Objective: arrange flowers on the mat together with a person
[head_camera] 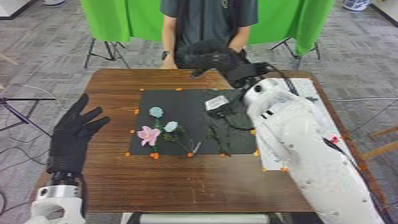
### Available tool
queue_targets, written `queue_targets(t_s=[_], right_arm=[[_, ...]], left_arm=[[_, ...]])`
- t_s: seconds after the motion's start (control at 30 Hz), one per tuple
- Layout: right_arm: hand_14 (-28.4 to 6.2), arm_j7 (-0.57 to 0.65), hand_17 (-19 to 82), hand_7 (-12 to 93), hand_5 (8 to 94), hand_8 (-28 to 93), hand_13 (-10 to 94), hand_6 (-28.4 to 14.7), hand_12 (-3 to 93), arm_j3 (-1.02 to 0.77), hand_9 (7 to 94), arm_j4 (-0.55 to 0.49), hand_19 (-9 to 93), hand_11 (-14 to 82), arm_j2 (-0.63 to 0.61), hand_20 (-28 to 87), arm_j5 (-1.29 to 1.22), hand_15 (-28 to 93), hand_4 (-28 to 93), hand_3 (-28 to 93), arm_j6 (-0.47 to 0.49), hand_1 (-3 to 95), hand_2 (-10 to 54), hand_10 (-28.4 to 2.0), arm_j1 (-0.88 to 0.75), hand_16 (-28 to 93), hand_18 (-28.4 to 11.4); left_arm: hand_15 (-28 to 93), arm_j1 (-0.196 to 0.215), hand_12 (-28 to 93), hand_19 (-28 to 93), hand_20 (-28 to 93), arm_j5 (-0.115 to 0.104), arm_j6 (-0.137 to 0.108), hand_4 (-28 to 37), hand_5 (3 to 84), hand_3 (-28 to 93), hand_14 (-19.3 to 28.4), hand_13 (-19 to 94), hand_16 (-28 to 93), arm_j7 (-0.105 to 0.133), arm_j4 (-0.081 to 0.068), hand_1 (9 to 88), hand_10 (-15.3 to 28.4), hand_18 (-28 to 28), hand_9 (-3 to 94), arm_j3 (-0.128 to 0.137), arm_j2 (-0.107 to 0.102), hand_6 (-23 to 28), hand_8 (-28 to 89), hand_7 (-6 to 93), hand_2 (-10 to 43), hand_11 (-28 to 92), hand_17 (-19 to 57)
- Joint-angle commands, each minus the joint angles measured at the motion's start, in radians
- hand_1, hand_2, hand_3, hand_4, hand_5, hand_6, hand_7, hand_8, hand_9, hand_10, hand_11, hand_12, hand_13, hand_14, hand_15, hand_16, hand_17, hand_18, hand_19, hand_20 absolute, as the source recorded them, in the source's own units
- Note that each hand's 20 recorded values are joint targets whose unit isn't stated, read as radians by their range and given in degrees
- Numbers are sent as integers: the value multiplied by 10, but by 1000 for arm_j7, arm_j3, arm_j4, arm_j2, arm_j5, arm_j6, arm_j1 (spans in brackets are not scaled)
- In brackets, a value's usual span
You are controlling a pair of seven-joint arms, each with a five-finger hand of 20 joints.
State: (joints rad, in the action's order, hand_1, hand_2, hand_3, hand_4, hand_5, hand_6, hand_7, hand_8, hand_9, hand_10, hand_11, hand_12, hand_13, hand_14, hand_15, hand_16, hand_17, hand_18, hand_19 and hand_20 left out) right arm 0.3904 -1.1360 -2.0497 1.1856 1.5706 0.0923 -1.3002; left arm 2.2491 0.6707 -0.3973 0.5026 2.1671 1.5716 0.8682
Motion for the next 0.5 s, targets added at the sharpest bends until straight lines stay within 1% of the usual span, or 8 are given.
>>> queue_targets(t_s=[0.03, 0.13, 0.23, 0.3, 0.37, 0.4, 0.43, 0.5], right_arm=[[-180, -93, 48, 146, 490, -121, 397, 13, 141, -228, 493, -26, 516, 143, -61, 219, -488, 400, -260, 777, -11, 227, 20, -148, -265, 99, -186], [-185, -139, 28, 137, 464, -117, 362, 16, 139, -281, 462, -21, 486, 105, -56, 194, -560, 320, -264, 775, -1, 215, 43, -141, -339, 119, -190], [-184, -165, 20, 130, 434, -118, 340, 24, 135, -305, 440, -17, 462, 79, -43, 180, -603, 275, -268, 774, -5, 204, 53, -135, -383, 125, -190], [-187, -176, 15, 125, 413, -116, 326, 25, 134, -326, 426, -18, 452, 65, -34, 174, -616, 248, -272, 773, 1, 193, 61, -132, -414, 131, -190], [-188, -193, 15, 124, 404, -116, 319, 25, 133, -337, 418, -24, 442, 57, -37, 168, -618, 234, -276, 774, -27, 181, 70, -132, -447, 135, -188], [-189, -202, 15, 122, 401, -116, 315, 24, 133, -340, 416, -26, 440, 54, -38, 166, -622, 227, -278, 772, -40, 174, 80, -133, -462, 135, -187], [-189, -214, 16, 121, 400, -116, 315, 23, 132, -342, 415, -29, 439, 53, -42, 165, -631, 222, -279, 770, -55, 169, 88, -133, -479, 137, -187], [-189, -215, 16, 118, 399, -116, 313, 22, 132, -354, 416, -35, 439, 51, -41, 164, -643, 215, -281, 769, -61, 159, 101, -132, -505, 139, -185]], left_arm=[[450, 24, 84, 506, 195, -2, -14, -283, 342, 783, 266, 300, -74, 15, 1, 202, 167, 247, 366, -2, -2, 29, -90, 95, 53, 194, -72], [444, 26, 84, 501, 193, -5, -17, -283, 342, 782, 265, 300, -73, 16, 1, 202, 163, 247, 363, -4, -2, 28, -90, 95, 53, 187, -73], [446, 22, 85, 501, 193, 1, -18, -283, 341, 786, 266, 297, -70, 11, 0, 200, 163, 247, 360, -5, -1, 27, -90, 98, 52, 188, -76], [446, 13, 85, 500, 192, 3, -11, -283, 340, 787, 265, 297, -70, 1, -6, 200, 163, 247, 360, -11, 4, 27, -92, 100, 52, 188, -76], [443, -1, 84, 495, 189, 1, -10, -283, 340, 786, 265, 297, -71, -6, -16, 200, 162, 247, 359, -25, 7, 27, -92, 100, 52, 188, -75], [433, 0, 83, 482, 182, 0, -11, -283, 340, 786, 261, 298, -74, -7, -16, 201, 161, 243, 357, -28, 7, 27, -93, 99, 52, 186, -75], [409, 0, 80, 465, 172, 27, -10, -283, 341, 787, 256, 299, -77, -28, -16, 201, 158, 239, 354, -24, 15, 27, -93, 99, 52, 180, -76], [387, 4, 77, 454, 162, 88, -25, -283, 340, 787, 251, 298, -74, -64, -14, 202, 156, 236, 351, -19, 20, 27, -93, 100, 51, 174, -76]])
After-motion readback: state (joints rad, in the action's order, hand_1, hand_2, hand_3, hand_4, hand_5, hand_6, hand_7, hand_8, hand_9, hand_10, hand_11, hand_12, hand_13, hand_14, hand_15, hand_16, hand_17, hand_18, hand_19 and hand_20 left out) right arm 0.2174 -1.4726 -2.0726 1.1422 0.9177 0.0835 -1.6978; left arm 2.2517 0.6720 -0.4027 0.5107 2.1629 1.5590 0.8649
